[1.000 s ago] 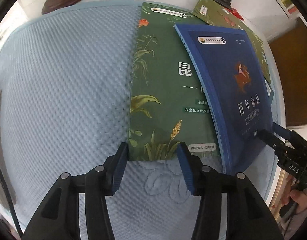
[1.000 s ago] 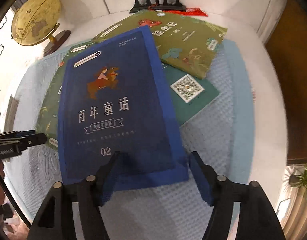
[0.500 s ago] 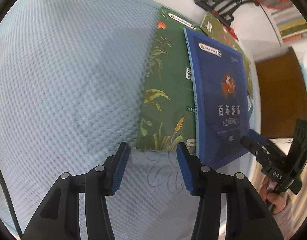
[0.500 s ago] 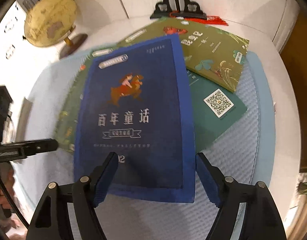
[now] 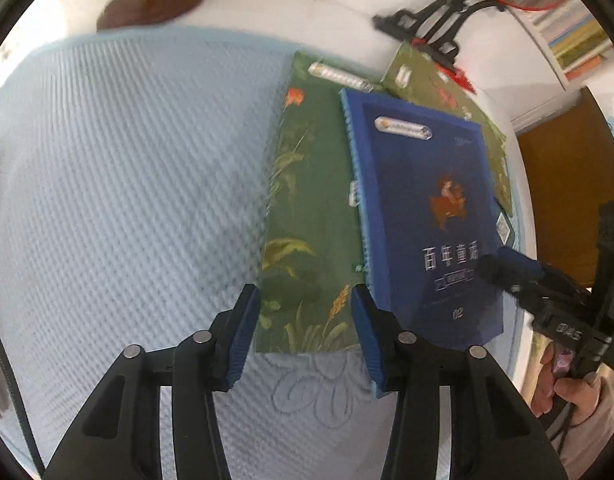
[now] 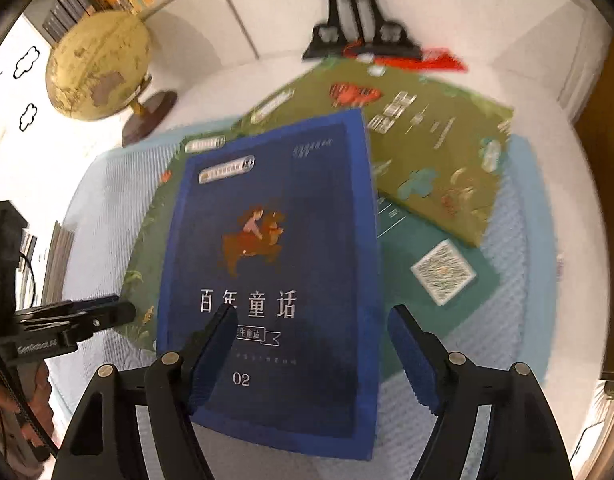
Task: Organize books
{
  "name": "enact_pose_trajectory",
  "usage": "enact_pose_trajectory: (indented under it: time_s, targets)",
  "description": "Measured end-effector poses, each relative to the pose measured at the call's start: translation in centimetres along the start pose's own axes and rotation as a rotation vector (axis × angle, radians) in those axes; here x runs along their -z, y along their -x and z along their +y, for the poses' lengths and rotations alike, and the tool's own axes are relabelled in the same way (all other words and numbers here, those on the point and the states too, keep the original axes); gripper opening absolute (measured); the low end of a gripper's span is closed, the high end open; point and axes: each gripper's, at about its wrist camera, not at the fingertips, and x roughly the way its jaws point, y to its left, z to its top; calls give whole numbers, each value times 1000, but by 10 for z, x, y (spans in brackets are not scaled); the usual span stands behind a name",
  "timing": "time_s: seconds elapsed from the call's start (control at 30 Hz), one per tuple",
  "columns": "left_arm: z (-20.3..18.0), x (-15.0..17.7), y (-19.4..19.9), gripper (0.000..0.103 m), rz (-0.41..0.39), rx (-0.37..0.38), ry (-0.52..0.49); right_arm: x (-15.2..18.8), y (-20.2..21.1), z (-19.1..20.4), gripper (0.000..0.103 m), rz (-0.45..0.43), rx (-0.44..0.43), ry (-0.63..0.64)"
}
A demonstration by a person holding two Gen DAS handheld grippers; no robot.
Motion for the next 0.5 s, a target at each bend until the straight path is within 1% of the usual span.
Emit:
enact_pose_trajectory:
  time_s: [0.03, 0.07, 0.1, 0.13, 0.17, 0.2, 0.27, 0.33, 0.43, 0.5]
  targets:
    - [1, 4, 7, 43, -17, -16, -14, 2, -1, 2, 76, -1, 5, 6]
    - [-3, 4, 10, 43, -36, -17, -35, 4, 0, 3, 77, -7, -3, 11]
    - [-8, 3, 8, 44, -30, 9, -61, 6, 0, 4, 77, -7, -28, 7]
    - [-14, 2, 0, 44, 23, 57, -87, 8, 0, 5, 77, -4, -65, 0]
    - [-17, 1, -9, 44, 63, 90, -91, 12, 0, 6, 76, 0, -92, -3]
    - [-18, 1, -15, 44, 82, 99, -91, 15, 0, 9, 76, 9, -117, -3]
    - [-21, 3, -14, 45, 57, 90, -112, 22, -4, 13, 76, 25, -132, -7]
    - [-20, 2, -14, 45, 68, 99, -118, 29, -2, 17, 76, 8, -116, -11]
    - [-9, 9, -11, 45, 108, 166, -98, 40, 1, 17, 76, 9, -134, -50]
    - [4, 22, -5, 45, 146, 202, -79, 53, 3, 18, 76, 21, -178, -91]
